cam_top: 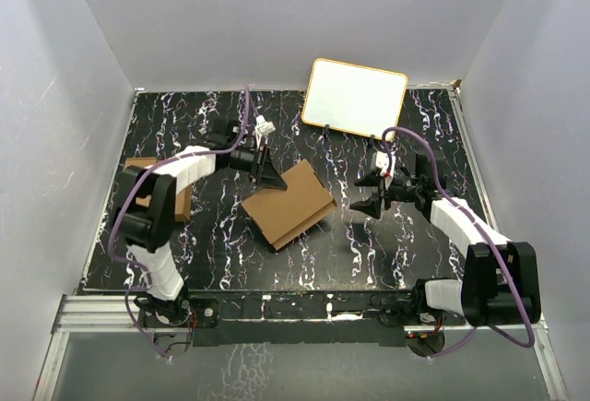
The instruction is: Fold the paper box
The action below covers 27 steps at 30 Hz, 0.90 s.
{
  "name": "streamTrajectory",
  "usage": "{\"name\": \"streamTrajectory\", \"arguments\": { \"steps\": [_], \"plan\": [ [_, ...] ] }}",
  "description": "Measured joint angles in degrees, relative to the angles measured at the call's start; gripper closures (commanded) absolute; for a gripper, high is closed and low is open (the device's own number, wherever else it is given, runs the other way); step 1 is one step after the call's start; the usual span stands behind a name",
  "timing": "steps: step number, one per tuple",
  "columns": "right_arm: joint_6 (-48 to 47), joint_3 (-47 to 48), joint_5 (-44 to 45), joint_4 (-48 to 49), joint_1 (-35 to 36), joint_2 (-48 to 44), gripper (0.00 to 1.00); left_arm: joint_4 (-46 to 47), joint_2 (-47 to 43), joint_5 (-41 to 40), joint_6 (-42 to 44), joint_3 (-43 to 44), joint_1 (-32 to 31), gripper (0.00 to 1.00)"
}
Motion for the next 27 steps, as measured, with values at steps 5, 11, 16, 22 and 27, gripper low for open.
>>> {"name": "streamTrajectory", "arguments": {
  "steps": [5, 11, 16, 22, 27],
  "plan": [
    [-8.3, 3.5, -0.5, -9.8, -2.7, 4.5, 0.45, -12.1, 10.0, 1.7, 8.4, 4.7, 0.0, 1.00],
    [-12.5, 5.3, 0.0, -15.1, -3.9, 7.0, 0.47, -21.8, 16.5, 1.0, 12.5, 9.2, -0.7, 1.00],
    [-14.0, 6.2, -0.7, -18.4, -3.8, 12.6, 0.49, -24.4, 16.6, 0.6, 14.5, 11.0, -1.5, 1.00],
    [-16.2, 6.4, -1.5, -23.4, -1.4, 15.7, 0.46, -25.0, 16.9, 0.1, 15.1, 12.1, -1.7, 1.00],
    [-8.2, 6.4, 0.6, -19.0, 2.1, 15.3, 0.46, -24.7, 17.1, -0.3, 14.5, 12.0, -1.6, 1.00]
  ]
}}
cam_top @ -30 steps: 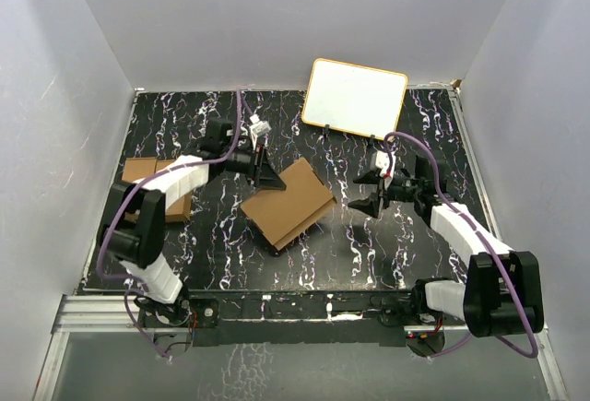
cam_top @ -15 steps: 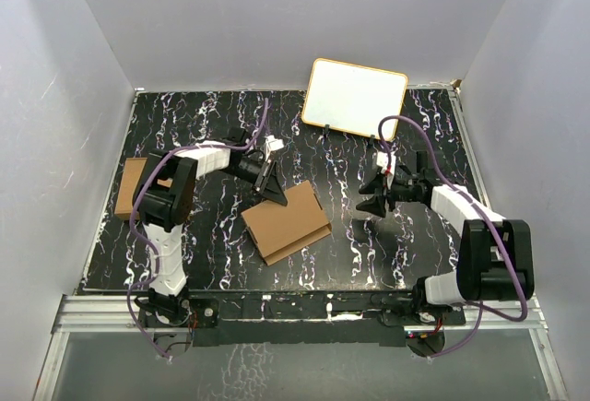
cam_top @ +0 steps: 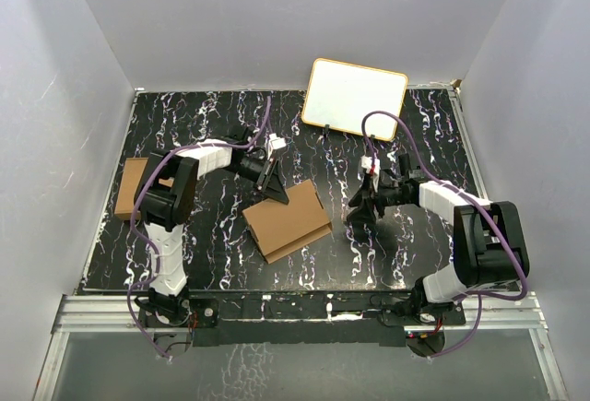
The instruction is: Fold the paper box
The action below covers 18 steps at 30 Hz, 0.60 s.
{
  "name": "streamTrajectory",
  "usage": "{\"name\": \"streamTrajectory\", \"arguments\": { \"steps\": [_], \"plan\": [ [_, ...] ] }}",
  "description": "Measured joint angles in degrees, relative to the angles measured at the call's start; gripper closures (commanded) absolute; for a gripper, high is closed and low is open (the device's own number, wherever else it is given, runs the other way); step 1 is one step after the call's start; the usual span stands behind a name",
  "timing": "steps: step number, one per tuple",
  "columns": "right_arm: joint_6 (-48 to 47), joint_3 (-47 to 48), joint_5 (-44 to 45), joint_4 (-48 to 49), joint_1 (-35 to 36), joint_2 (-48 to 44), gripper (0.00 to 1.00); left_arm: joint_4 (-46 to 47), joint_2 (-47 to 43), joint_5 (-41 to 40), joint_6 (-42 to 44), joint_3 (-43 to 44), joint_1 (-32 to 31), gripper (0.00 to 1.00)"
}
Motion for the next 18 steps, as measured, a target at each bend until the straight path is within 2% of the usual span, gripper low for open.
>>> {"name": "streamTrajectory", "arguments": {
  "steps": [5, 11, 18],
  "plan": [
    [9.0, 0.9, 2.1, 3.7, 0.1, 0.0, 0.49, 5.2, 0.0, 0.8, -4.9, -2.7, 0.9, 1.00],
    [24.4, 4.4, 3.2, 7.8, 0.6, 3.8, 0.53, 11.4, 0.0, 1.4, -11.8, -4.8, 3.3, 1.00],
    [32.1, 5.2, 5.3, 9.1, 2.9, 8.4, 0.54, 12.2, 4.2, 3.4, -15.4, -3.5, 4.9, 1.00]
  ]
}}
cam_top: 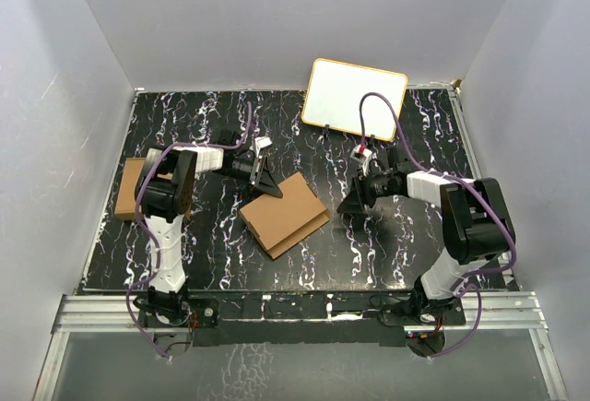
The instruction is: Fold the paper box
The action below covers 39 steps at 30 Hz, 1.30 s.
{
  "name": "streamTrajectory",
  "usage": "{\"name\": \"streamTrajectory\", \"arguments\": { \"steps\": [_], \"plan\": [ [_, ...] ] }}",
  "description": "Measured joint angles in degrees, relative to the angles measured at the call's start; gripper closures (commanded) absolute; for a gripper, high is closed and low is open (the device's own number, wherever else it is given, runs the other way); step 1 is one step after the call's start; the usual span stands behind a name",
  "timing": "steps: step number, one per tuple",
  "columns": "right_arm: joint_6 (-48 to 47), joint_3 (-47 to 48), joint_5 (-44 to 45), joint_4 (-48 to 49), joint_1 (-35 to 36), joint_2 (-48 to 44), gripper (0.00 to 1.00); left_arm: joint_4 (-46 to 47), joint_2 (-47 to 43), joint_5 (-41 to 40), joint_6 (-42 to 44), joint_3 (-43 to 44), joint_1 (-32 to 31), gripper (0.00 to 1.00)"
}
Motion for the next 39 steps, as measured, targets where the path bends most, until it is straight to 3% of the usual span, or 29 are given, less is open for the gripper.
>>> {"name": "streamTrajectory", "arguments": {
  "steps": [10, 21, 39],
  "plan": [
    [6.3, 1.1, 6.1, 1.4, 6.8, 5.2, 0.61, -0.4, 1.9, 1.3, -1.6, 1.2, 0.2, 1.00],
    [11.1, 1.1, 9.6, 6.0, 6.5, 5.6, 0.73, -0.4, 2.1, 1.4, -2.2, 1.3, 0.2, 1.00],
    [12.4, 1.1, 8.3, 6.4, 6.6, 5.9, 0.75, 0.9, 2.1, 1.2, -4.5, 1.2, 0.2, 1.00]
  ]
}}
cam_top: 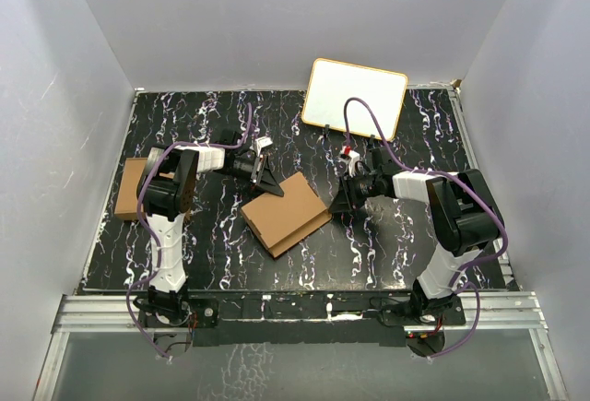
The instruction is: Fold the paper box
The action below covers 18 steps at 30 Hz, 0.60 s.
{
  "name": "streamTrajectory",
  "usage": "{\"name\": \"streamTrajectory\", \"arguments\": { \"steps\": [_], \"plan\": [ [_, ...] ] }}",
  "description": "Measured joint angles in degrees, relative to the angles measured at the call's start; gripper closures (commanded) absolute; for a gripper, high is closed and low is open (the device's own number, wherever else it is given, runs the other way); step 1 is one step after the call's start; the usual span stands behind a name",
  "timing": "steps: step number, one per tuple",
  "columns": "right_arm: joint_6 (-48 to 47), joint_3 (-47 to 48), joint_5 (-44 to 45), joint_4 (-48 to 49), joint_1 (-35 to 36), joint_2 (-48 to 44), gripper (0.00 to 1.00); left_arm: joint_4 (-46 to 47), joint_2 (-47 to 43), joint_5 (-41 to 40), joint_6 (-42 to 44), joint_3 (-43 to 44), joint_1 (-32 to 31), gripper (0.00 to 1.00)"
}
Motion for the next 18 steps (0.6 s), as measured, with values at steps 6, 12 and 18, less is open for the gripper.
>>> {"name": "streamTrajectory", "arguments": {
  "steps": [6, 12, 18],
  "plan": [
    [0.6, 0.0, 0.3, -0.5, 0.0, 0.0, 0.76, 0.4, 0.0, 0.0, -0.2, -0.1, 0.0, 1.00],
    [0.6, 0.0, 0.5, -1.7, 0.0, 0.2, 0.79, 0.5, 0.0, 0.0, -0.3, -0.1, 0.0, 1.00],
    [0.6, 0.7, 0.5, -2.1, 0.0, 2.4, 0.81, 0.5, 0.0, 0.0, -0.6, -0.1, 0.0, 1.00]
  ]
}}
